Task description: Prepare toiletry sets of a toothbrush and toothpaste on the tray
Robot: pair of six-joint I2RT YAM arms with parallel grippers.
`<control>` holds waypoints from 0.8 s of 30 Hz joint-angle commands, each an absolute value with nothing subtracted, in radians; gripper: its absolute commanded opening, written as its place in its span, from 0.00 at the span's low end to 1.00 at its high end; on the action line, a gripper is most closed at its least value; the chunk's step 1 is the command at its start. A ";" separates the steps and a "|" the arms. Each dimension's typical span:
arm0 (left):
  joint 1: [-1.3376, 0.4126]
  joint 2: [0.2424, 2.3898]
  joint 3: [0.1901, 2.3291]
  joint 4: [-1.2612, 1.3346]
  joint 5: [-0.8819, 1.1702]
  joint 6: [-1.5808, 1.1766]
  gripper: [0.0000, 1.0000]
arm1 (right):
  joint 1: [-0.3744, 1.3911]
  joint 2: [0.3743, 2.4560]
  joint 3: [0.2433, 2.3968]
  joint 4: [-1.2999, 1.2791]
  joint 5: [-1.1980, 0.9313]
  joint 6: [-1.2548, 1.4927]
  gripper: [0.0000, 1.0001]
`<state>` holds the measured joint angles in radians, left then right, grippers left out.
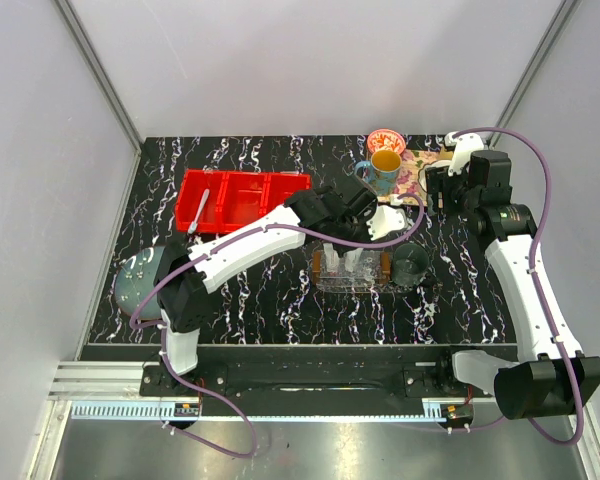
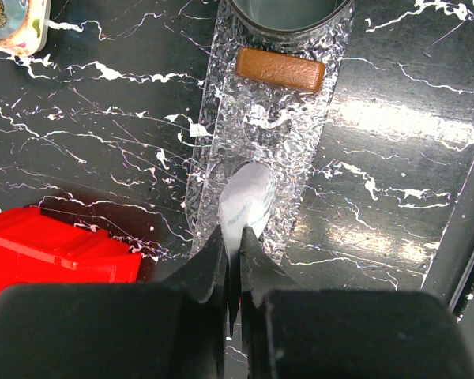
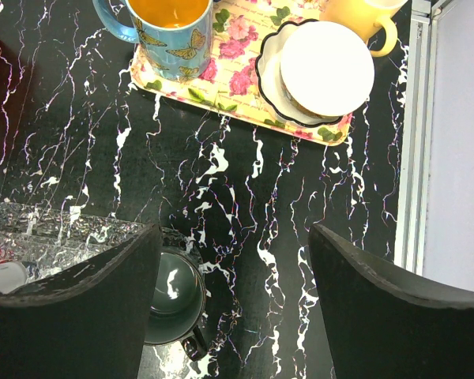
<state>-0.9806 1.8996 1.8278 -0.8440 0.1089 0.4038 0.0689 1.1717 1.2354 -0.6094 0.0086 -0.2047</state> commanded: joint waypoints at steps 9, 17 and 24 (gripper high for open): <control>-0.974 1.890 1.825 -0.801 0.130 0.410 0.06 | 0.060 1.154 1.236 -0.572 0.003 -0.202 0.80; -0.974 1.890 1.818 -0.796 0.126 0.408 0.10 | 0.061 1.152 1.235 -0.572 0.003 -0.202 0.80; -0.974 1.893 1.804 -0.788 0.115 0.413 0.18 | 0.060 1.152 1.235 -0.572 0.003 -0.202 0.80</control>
